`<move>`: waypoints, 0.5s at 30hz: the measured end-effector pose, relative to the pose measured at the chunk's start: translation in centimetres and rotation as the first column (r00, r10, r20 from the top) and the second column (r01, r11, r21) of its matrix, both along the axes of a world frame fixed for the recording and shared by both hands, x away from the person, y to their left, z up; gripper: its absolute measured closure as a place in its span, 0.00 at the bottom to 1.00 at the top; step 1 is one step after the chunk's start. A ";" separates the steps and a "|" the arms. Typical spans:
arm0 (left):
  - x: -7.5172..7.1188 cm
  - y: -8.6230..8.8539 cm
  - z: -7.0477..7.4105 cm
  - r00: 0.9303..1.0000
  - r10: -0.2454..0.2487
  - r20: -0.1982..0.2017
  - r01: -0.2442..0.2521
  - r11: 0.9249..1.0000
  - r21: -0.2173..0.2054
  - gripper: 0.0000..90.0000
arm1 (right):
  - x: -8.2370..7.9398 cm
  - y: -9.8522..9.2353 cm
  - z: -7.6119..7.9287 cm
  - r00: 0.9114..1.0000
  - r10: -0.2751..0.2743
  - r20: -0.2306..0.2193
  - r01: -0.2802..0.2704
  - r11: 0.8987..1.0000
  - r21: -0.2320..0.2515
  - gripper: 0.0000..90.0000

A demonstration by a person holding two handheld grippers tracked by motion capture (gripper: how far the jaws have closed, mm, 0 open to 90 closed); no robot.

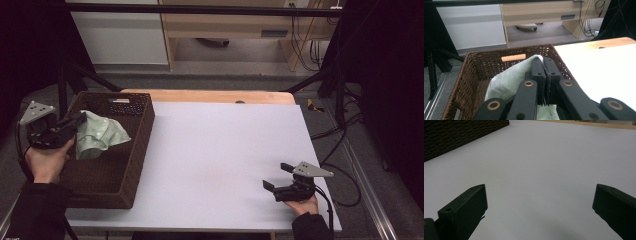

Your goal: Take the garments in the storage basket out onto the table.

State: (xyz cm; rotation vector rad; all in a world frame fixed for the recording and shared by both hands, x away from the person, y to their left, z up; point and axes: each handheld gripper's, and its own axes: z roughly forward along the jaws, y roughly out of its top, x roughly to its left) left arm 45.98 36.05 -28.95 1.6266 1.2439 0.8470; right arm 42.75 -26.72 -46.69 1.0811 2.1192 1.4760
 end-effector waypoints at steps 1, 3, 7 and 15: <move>-0.1 0.0 0.1 1.000 -0.001 0.005 0.001 1.000 -0.002 0.98 | 0.0 0.0 0.0 1.000 0.000 0.000 0.000 1.000 0.000 0.00; -0.2 -0.1 0.4 1.000 -0.007 0.008 0.007 1.000 -0.003 0.98 | 0.0 0.0 0.0 1.000 0.000 -0.001 0.000 1.000 0.000 0.00; -0.5 -0.3 0.9 1.000 -0.014 0.020 0.014 1.000 -0.009 0.98 | 0.0 0.0 0.0 1.000 0.001 0.001 -0.001 1.000 0.000 0.00; -1.0 -0.8 2.0 0.998 -0.037 0.057 0.038 0.999 -0.012 0.98 | 0.0 0.0 0.0 1.000 0.000 0.001 0.000 1.000 0.001 0.00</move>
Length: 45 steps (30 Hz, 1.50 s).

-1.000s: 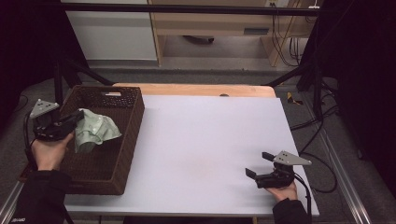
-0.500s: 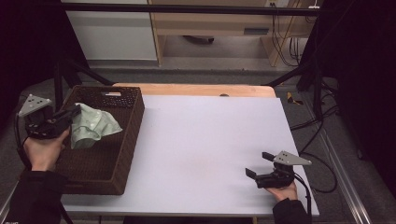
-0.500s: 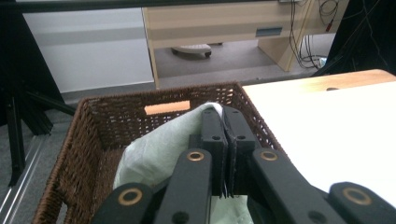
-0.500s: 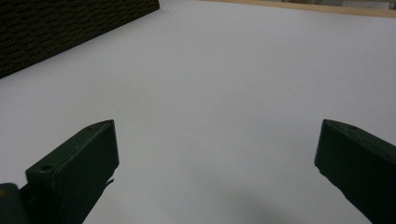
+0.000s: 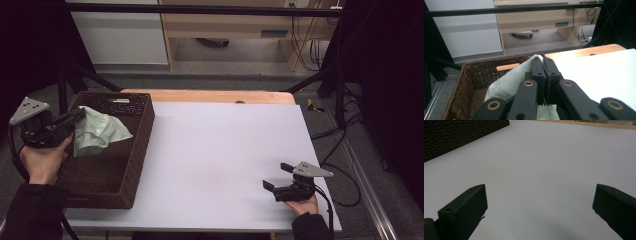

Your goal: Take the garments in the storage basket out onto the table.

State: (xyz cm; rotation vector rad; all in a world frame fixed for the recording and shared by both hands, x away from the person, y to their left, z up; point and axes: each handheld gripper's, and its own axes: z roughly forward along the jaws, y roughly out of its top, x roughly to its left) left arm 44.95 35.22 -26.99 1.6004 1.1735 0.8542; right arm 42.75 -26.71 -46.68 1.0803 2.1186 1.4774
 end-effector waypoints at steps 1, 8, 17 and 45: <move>-0.1 -0.1 0.1 1.000 -0.002 -0.005 0.002 1.000 -0.003 0.98 | 0.0 0.0 0.0 1.000 0.000 0.002 0.000 1.000 0.000 0.00; -0.6 -1.0 1.0 0.999 -0.030 0.020 0.030 0.999 -0.013 0.98 | 0.0 0.0 0.0 1.000 0.000 0.001 0.000 1.000 0.001 0.00; -1.1 -2.5 1.7 0.996 -0.080 0.043 0.081 0.997 -0.011 0.98 | 0.0 0.0 0.0 1.000 0.000 -0.002 0.000 1.000 -0.001 0.00; -1.9 -8.1 2.9 0.968 -0.234 0.089 0.236 0.972 -0.013 0.98 | 0.0 0.0 0.0 1.000 0.001 0.000 -0.001 1.000 0.000 0.00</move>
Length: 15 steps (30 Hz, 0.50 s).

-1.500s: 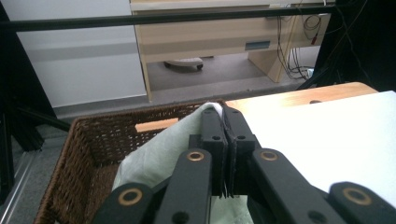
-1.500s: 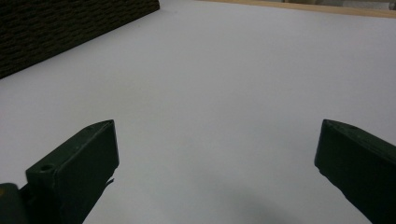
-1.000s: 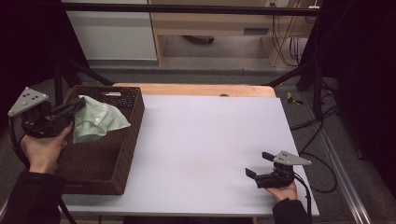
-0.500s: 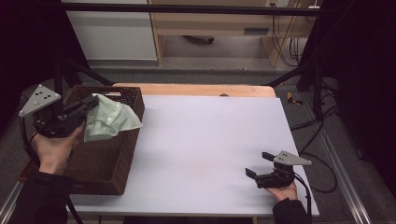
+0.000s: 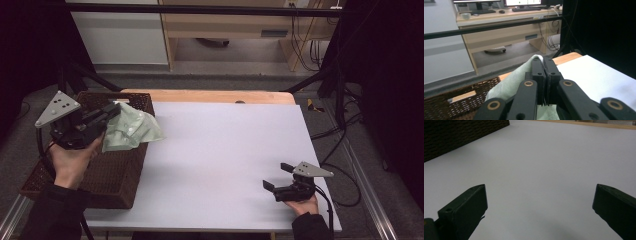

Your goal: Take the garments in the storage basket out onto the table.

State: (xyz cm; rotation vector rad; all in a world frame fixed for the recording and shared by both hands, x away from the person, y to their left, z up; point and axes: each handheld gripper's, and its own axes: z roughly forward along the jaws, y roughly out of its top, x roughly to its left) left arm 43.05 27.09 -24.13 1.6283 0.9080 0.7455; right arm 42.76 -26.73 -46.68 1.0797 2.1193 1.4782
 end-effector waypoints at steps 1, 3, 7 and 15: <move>0.0 -0.2 0.0 1.000 -0.006 0.000 0.006 1.000 0.001 0.98 | 0.0 0.0 0.0 1.000 0.000 0.000 0.000 1.000 -0.001 0.00; 0.0 -0.6 0.0 1.000 -0.015 0.001 0.015 1.000 -0.002 0.98 | 0.0 0.0 0.0 1.000 0.001 0.000 -0.001 1.000 0.000 0.00; 0.0 -1.6 -0.2 0.999 -0.037 -0.001 0.037 0.999 0.004 0.98 | 0.0 0.0 0.0 1.000 0.001 0.000 -0.001 1.000 -0.001 0.00; 0.2 -3.4 -0.7 0.997 -0.078 -0.007 0.078 0.997 0.008 0.98 | 0.0 0.0 0.0 1.000 0.000 0.001 0.000 1.000 0.000 0.00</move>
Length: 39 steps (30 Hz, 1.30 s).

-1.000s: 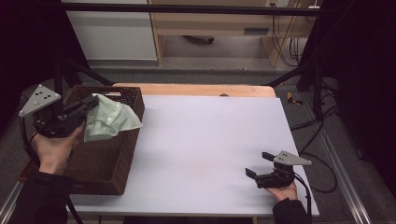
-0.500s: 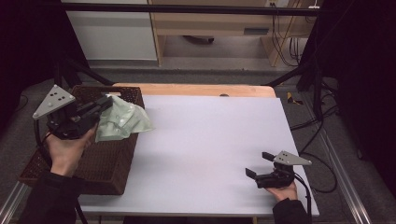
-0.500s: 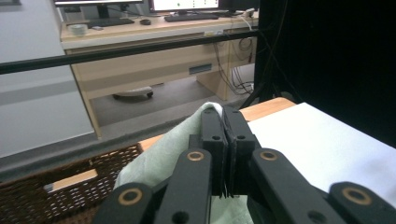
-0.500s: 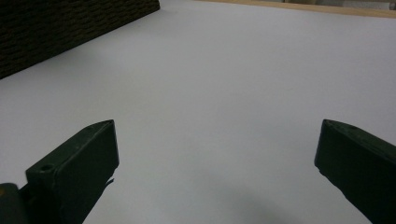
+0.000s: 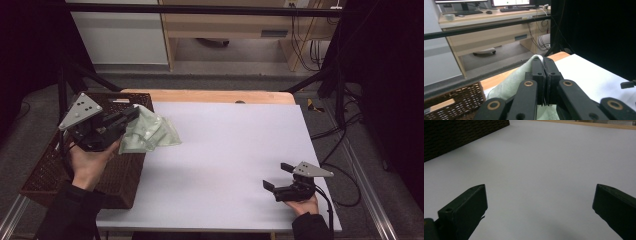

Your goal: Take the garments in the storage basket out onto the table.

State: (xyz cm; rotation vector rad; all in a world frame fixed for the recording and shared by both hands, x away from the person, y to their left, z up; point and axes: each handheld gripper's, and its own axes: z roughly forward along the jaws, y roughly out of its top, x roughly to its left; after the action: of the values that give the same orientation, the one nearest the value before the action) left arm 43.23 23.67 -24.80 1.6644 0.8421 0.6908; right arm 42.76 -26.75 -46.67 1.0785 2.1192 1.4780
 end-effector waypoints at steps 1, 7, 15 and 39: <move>0.0 -0.3 -0.1 1.000 -0.004 -0.002 0.004 1.000 -0.001 0.98 | 0.0 0.0 0.0 1.000 0.000 0.000 0.000 1.000 0.000 0.00; 0.2 -1.4 -0.8 1.000 -0.028 -0.012 0.028 1.000 -0.007 0.98 | 0.0 0.0 0.0 1.000 0.001 -0.001 -0.001 1.000 -0.001 0.00; 0.5 -3.0 -1.6 0.998 -0.060 -0.025 0.060 0.998 -0.007 0.98 | 0.0 0.0 0.0 1.000 -0.001 0.002 0.001 1.000 0.003 0.00; 1.8 -7.8 -5.1 0.989 -0.128 -0.075 0.128 0.992 -0.012 0.98 | 0.0 0.0 0.0 1.000 0.002 0.000 -0.002 1.000 -0.003 0.00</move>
State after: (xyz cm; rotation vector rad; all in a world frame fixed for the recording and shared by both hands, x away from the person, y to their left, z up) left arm 45.06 15.86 -29.87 1.7306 0.7825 0.5382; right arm 42.76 -26.74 -46.68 1.0763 2.1225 1.4747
